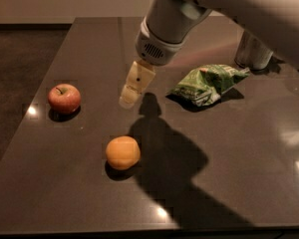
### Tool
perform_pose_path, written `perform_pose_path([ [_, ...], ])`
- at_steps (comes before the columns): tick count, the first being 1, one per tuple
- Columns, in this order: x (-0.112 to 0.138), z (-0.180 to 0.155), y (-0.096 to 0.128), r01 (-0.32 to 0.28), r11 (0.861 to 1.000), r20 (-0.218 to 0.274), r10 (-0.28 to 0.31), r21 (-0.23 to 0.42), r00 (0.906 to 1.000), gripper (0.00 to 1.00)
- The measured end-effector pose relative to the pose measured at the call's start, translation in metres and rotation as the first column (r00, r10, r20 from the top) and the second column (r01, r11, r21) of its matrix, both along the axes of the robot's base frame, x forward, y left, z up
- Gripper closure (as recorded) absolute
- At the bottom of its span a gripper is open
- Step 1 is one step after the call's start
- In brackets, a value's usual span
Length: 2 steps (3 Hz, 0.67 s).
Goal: Pick apple
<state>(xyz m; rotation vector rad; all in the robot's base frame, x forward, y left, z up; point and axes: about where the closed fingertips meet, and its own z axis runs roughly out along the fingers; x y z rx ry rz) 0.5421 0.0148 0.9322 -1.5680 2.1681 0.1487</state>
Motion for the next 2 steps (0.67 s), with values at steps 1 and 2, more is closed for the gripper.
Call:
perform_pose_path([
  [1,0.008,-0.015,0.034,-0.015,0.998,-0.002,0.015,0.057,0.9999,0.00],
  [2,0.010,-0.027,0.072,-0.059,0.993,-0.008,0.060,0.099,0.9982,0.00],
])
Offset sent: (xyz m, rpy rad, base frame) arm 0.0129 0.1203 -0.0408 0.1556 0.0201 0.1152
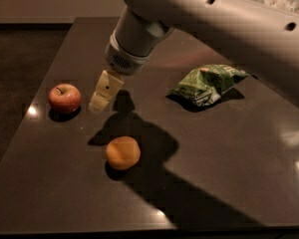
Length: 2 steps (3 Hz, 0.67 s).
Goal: Pick apple
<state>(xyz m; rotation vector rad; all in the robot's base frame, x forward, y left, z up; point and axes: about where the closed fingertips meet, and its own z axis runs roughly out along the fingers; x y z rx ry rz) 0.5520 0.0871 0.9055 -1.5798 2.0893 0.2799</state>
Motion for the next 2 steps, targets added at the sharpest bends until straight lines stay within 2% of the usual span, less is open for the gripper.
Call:
perform_pose_path([
  [2,0.007,-0.026,0.070,-0.075,0.997,-0.038,0.076,0.036,0.9964,0.00],
])
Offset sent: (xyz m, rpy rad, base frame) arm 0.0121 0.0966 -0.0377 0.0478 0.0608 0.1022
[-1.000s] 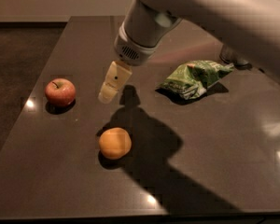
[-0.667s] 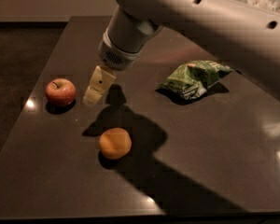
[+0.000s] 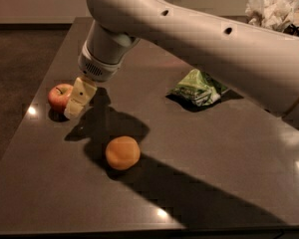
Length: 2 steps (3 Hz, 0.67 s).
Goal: Pick apple
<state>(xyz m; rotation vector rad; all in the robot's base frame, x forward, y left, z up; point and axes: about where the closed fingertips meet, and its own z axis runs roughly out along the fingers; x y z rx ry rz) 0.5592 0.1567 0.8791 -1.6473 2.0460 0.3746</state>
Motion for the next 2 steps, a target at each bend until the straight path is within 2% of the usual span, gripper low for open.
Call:
perform_pose_path([
  [2,-0.006,-0.009,0.046,-0.083,0.996,0.008,0.083,-0.016,0.9965,0.00],
])
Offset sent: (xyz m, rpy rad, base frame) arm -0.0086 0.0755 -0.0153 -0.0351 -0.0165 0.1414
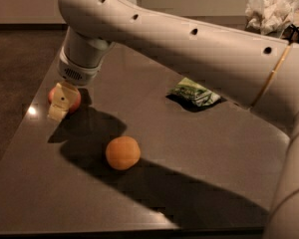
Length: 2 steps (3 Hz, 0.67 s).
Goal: Pick apple
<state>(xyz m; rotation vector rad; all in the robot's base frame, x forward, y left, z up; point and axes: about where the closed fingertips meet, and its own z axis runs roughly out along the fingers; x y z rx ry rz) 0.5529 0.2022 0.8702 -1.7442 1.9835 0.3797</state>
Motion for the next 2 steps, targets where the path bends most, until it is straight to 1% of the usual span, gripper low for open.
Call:
perform_pose_path([
  [1,-0.0015,-0.0045,0.0211,-0.044,0.999,-0.002,0.044,-0.014,0.9990,0.01],
  [2,0.0020,-0.0092,0.0239,-0.052,0.999,-0.020,0.052,-0.015,0.9984,0.21],
])
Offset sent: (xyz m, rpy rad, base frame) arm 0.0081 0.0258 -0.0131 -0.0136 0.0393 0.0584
